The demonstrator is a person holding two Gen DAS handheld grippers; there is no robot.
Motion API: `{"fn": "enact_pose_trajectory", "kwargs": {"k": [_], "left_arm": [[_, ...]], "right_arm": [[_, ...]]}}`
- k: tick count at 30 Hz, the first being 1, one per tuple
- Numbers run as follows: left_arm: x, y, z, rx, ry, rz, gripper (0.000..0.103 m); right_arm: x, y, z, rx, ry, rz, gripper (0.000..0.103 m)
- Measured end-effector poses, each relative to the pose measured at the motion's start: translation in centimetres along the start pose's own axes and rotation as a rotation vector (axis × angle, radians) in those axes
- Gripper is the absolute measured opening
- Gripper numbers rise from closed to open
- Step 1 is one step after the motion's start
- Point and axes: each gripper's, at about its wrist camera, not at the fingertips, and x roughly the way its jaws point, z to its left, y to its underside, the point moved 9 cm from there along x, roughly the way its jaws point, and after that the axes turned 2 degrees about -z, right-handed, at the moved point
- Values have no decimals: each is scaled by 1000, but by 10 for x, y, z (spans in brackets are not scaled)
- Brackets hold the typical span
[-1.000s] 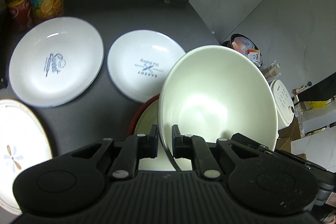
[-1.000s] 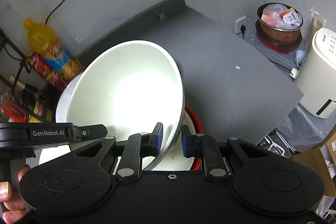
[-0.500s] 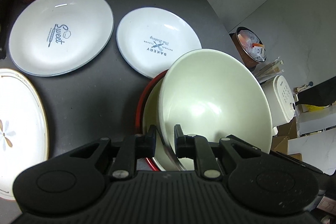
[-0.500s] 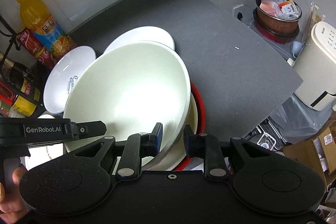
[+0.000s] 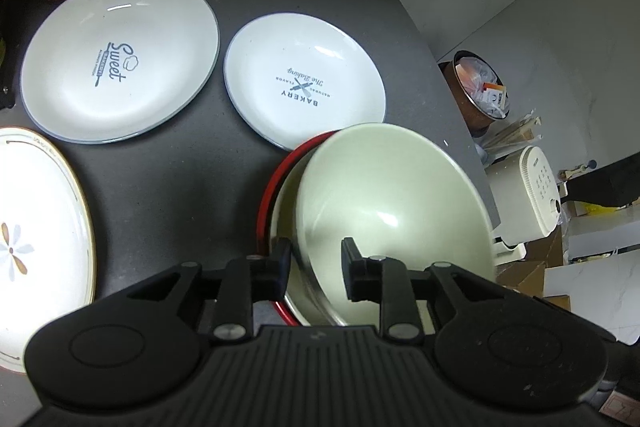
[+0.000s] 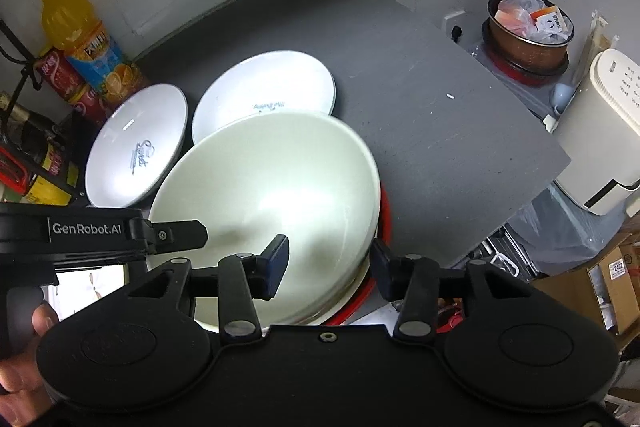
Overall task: Organize plates and bowls
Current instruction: 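Open both grippers and withdraw from the bowl stack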
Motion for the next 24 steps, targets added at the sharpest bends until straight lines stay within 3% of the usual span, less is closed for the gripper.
{"fn": "enact_pose_trajectory", "kwargs": {"k": [7,12,19,24], "left_arm": [[-17,-10,2,0,-9,-44,39],[-34,-17,8,-21,-13,-85,56],[-61,-23,29,-81,-29,-148,70],[-74,-25,44,-114,-27,-169,80]], "right_arm": [[-14,-10,-2,12,-7,-48,48],[-20,-19,7,4,-19,-79,53],[-30,-32,37,-25,-84,-114,77],[-31,-40,59,-89,-114,-136,85]]}}
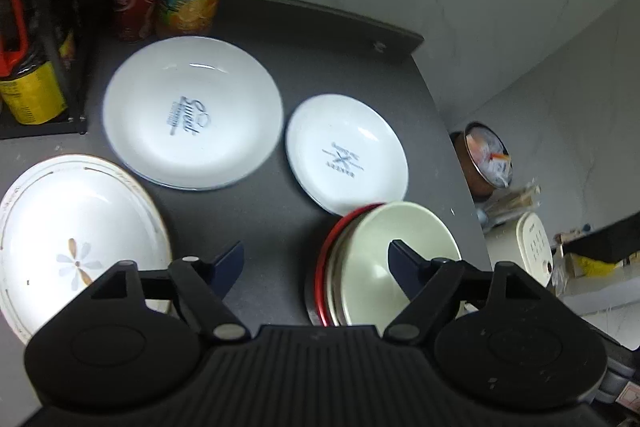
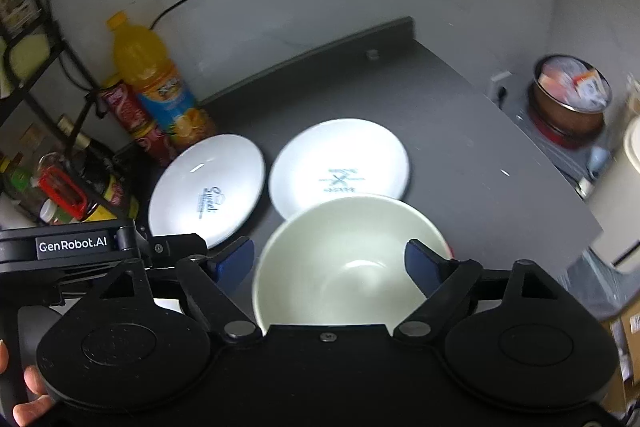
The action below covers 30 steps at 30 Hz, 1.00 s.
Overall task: Organize plates and bowls
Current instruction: 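Open both grippers and withdraw from the bowl stack, then move both grippers toward the white plate printed 'Sweet'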
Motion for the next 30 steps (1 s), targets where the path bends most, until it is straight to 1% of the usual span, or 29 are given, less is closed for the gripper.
{"fn": "enact_pose_trajectory", "kwargs": {"k": [1,3,5,8,10,13,17,22,25,30], "left_arm": [[-2,-2,4,-7,-14,-10,82],[-3,-6,12,-20,-35,-26,85],[-5,-9,19,-30,-54,-33,85],[-9,-15,30,-47,-78,-53,90],[-15,-20,38,-64,-104,-74,91],[-22,-29,51,-95,-127,-113,93],[-27,-35,72,-154,-171,-129,93],[-34,-41,93,-236,-197,-154,93],[-38,-43,102,-291,-198,-180,93],[-33,-43,113,-359,-219,-184,93]], "right_arm": [[2,-2,3,-11,-6,-3,89],[6,-6,9,-38,-9,-12,93],[11,-10,14,-58,-25,-17,97],[19,-16,21,-55,-60,-9,100],[24,-20,26,-61,-81,-4,103],[31,-25,39,-98,-121,-3,103],[45,-28,50,-123,-156,26,103],[60,-32,58,-150,-183,53,103],[71,-37,61,-160,-189,73,103],[86,-48,68,-207,-217,98,103]]}}
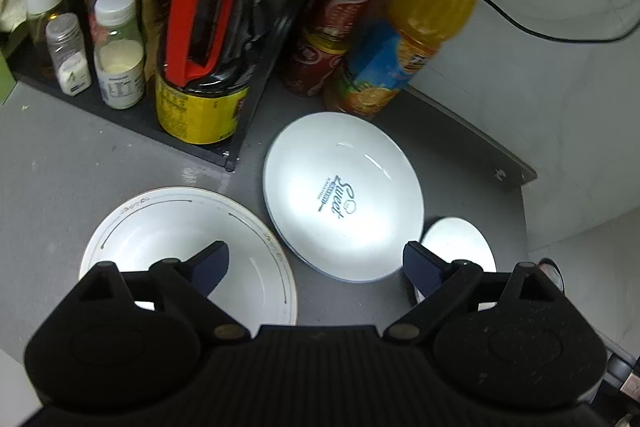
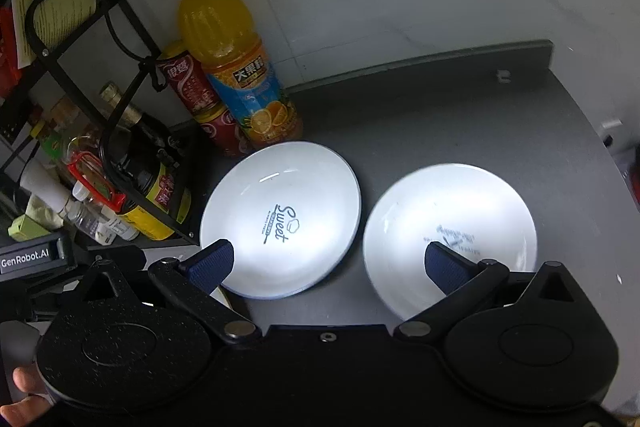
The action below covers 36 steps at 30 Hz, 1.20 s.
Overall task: Organize plates and bowls
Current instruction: 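Move both grippers toward the white plate printed 'Sweet', then close the left gripper on the 'Sweet' plate rim while the right gripper closes on it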
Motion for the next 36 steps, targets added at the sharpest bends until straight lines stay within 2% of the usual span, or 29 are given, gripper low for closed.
{"fn": "enact_pose_trajectory", "kwargs": {"k": [9,12,13,14,18,26,30,36], "left_arm": [[18,-7,7,-102,-9,-26,90],[26,-9,7,-134,10,-38,88],[30,-10,6,-146,24,-38,88],[35,-10,6,-161,30,-31,84],[55,-6,9,-196,24,-10,65],[83,-7,25,-274,9,-22,44],[94,-11,32,-298,-8,-27,35],[110,-12,40,-296,-39,-28,32]], "right_arm": [[27,-26,-6,-68,-33,46,102],[36,-34,-8,-89,-48,57,95],[39,-35,-9,-94,-56,62,88],[44,-37,-11,-96,-62,74,80],[64,-38,-21,-77,-67,122,67],[98,-34,-38,-4,-88,206,41],[110,-38,-39,7,-96,222,38],[128,-46,-36,-13,-95,224,36]]}}
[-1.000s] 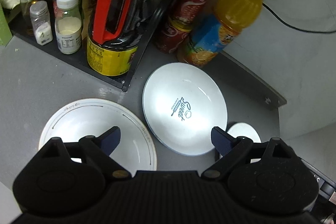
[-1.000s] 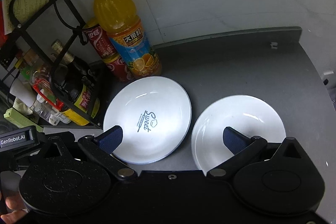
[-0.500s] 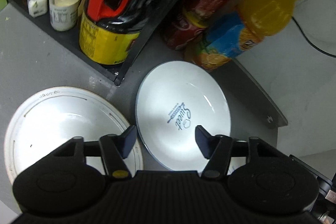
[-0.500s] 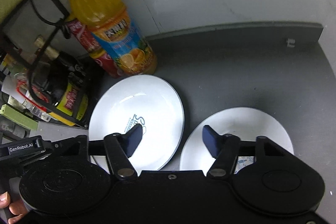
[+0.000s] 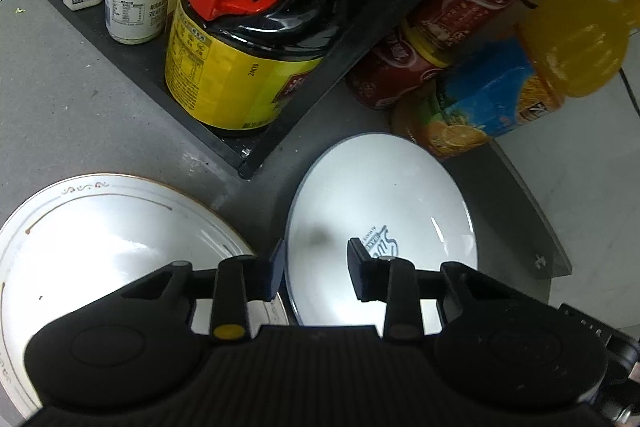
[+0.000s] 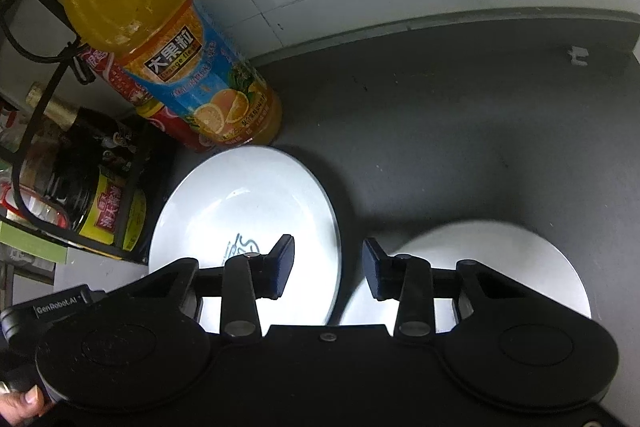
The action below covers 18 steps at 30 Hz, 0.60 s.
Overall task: Organize plates and bowls
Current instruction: 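Close the left gripper on the 'Sweet' plate rim while the right gripper closes on it, then lift the 'Sweet' plate with both grippers and carry it over the gold-rimmed plate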
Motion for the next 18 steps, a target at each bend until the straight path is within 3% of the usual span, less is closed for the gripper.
{"fn": "enact_pose_trajectory", "kwargs": {"k": [8,18], "left_arm": [[17,-1,8,-1,-24,12,25],[32,-7,14,4,-33,19,19]], "right_arm": [[29,-5,-10,38,33,32,27],[54,6,-15,69,34,101,25]]}}
